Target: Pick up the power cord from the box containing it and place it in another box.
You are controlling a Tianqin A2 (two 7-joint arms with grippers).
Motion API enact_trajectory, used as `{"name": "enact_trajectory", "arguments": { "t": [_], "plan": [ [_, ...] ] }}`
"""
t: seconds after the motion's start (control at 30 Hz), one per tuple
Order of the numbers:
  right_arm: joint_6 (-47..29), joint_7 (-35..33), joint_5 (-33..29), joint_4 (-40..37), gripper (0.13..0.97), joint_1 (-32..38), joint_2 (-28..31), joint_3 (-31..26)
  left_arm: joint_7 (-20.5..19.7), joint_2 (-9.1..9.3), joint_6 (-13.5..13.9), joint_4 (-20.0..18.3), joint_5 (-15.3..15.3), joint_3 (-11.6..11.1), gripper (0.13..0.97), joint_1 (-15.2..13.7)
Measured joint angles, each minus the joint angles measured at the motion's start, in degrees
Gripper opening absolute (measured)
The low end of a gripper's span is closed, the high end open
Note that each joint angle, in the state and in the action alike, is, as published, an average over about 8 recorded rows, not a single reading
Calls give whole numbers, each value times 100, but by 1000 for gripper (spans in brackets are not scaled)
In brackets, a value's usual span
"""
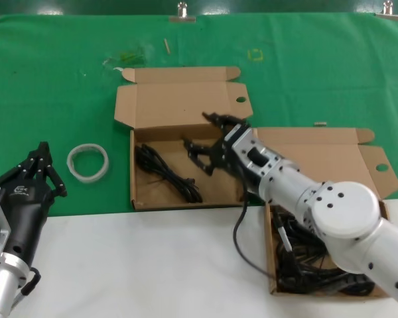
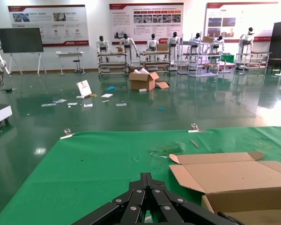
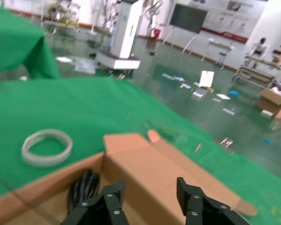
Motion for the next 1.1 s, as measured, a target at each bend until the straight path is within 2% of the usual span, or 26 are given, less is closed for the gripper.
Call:
{"name": "enact_trajectory", "arguments": {
  "t": [0.1,0.27,0.4,0.57,0.67,0.97,1.1],
  "plan": [
    [261,146,267,394,347,72,243,-160,0,0,0,0,0,0,140,0],
    [784,251,948,1367,457,94,809,-242,0,0,0,0,0,0,140,0],
    [1047,411,1356,2276,523,-129,1286,131,0,0,0,0,0,0,140,0],
    [1072,689,1549,3126,651,-579,1683,838,0,0,0,0,0,0,141,0],
    [1033,770,1546,3326,729,-759,1750,1093,0,0,0,0,0,0,143,0],
    [963,754,1330,3327,873,-1067,1580,1457,0,0,0,0,0,0,182,0],
    [921,744,1200,3324,902,-1249,1477,1672,0,0,0,0,0,0,204,0]
  ]
}}
